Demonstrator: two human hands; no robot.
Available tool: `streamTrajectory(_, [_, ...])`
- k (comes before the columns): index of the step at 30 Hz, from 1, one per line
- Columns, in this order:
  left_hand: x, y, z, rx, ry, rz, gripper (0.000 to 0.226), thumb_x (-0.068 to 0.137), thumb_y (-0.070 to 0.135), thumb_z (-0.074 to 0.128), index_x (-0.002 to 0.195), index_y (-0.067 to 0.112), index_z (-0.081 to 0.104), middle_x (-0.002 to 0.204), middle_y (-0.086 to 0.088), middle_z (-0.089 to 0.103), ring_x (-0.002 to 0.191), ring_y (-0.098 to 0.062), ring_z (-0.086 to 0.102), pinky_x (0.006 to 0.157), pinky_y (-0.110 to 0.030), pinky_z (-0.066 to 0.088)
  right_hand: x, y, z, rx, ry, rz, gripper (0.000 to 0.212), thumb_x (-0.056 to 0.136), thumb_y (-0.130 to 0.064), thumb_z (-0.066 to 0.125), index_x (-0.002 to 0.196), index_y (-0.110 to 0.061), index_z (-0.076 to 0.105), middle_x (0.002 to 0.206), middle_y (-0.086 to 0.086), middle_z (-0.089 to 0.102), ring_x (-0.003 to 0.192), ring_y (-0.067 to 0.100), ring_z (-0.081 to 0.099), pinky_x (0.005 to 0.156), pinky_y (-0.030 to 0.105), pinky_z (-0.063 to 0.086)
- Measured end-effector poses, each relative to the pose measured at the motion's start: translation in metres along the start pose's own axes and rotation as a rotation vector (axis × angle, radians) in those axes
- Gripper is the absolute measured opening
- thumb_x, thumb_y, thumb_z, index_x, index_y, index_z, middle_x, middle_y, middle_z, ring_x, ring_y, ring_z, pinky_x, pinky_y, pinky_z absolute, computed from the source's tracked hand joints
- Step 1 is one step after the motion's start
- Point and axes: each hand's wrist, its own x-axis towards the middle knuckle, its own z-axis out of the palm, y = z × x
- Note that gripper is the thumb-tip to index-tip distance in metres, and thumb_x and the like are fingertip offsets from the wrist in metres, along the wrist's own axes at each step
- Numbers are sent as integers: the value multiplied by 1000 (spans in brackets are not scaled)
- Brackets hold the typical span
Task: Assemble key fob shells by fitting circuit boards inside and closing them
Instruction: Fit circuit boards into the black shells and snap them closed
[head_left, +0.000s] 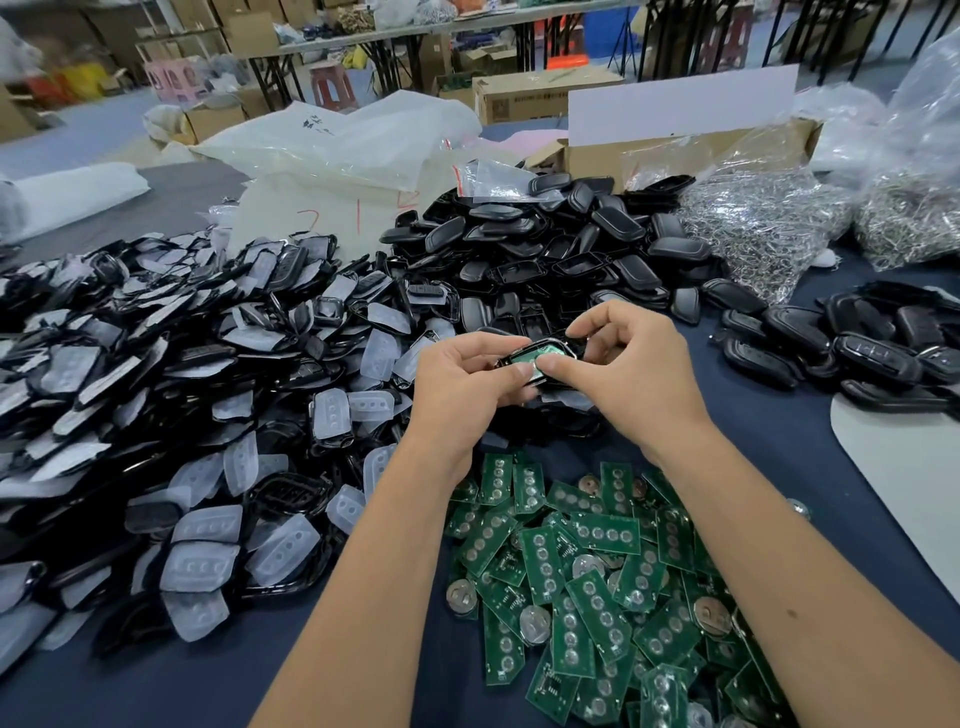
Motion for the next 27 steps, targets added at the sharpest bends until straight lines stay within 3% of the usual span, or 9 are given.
streamTrajectory(3, [1,3,-1,21,-5,28,22,86,-10,74,94,9,79,83,-7,79,72,-18,73,68,-25,60,3,-4,-4,71,-111,-12,17,79,-29,90,90,-31,78,78,-8,74,67,4,66,63,22,53])
streamTrajectory(6, [1,7,-3,24,-2,59,25,87,-9,74,91,15,80,85,-11,79,70,-23,72,64,-23,58,6,-10,-5,247,-256,19,13,88,-8,82,94,-19,80,73,1,76,63,12,70,55,22,52])
streamTrajectory(9, [2,11,-4,-46,76,90,20,87,-7,75,96,11,78,84,-11,77,70,-22,71,66,-23,56,14,-23,-1,366,-252,68,8,86,0,81,91,-5,77,65,9,72,54,12,66,52,20,52])
streamTrajectory(13, [5,17,-5,-376,201,79,14,89,-2,75,91,10,69,79,-4,71,68,-16,66,65,-21,54,24,-50,21,596,-220,147,12,86,5,79,94,8,71,64,8,71,51,13,65,51,20,53])
streamTrajectory(17, [11,23,-21,-209,395,195,6,96,9,71,94,10,66,85,-9,64,75,-21,60,62,-27,53,23,-75,59,665,-161,150,10,85,5,80,90,4,71,69,13,70,51,14,63,51,22,53])
streamTrajectory(21, [11,33,-50,-28,818,353,10,95,11,66,86,13,63,78,-4,64,72,-18,60,69,-40,54,18,-96,107,451,-189,2,11,92,-17,79,90,-6,75,75,10,75,61,23,71,58,35,57])
streamTrajectory(23, [6,39,-64,-25,1087,482,5,93,11,61,88,11,61,77,4,61,68,-11,57,68,-28,49,17,-107,130,263,-200,-146,17,96,-26,74,85,-13,75,77,3,75,69,23,72,69,40,58])
streamTrajectory(25, [2,45,-79,-40,1291,572,8,92,11,56,94,5,62,79,7,60,68,-1,54,68,-17,43,15,-118,149,35,-250,-348,15,97,-24,71,83,-18,73,83,-2,75,80,19,69,78,36,53])
streamTrajectory(27, [1,49,-93,-36,1413,609,15,93,8,55,101,-2,62,81,12,58,69,5,54,67,-12,39,13,-127,167,-238,-343,-519,10,96,-27,70,97,-20,78,97,0,75,96,21,67,84,36,51])
